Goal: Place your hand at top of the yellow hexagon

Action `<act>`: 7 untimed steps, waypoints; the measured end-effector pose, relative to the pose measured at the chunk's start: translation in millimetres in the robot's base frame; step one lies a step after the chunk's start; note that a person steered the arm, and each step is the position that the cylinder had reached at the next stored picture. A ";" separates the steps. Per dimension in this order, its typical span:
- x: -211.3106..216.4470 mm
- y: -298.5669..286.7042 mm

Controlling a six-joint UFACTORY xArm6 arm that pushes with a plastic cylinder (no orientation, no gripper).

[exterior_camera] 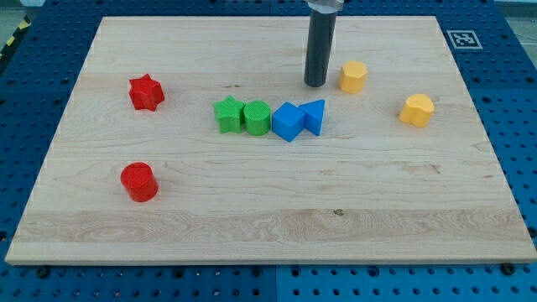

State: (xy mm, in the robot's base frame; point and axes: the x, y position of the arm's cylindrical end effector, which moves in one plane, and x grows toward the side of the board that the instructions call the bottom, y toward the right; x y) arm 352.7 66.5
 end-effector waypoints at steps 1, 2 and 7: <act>-11.2 -23.2; -21.8 -35.4; -24.9 -17.5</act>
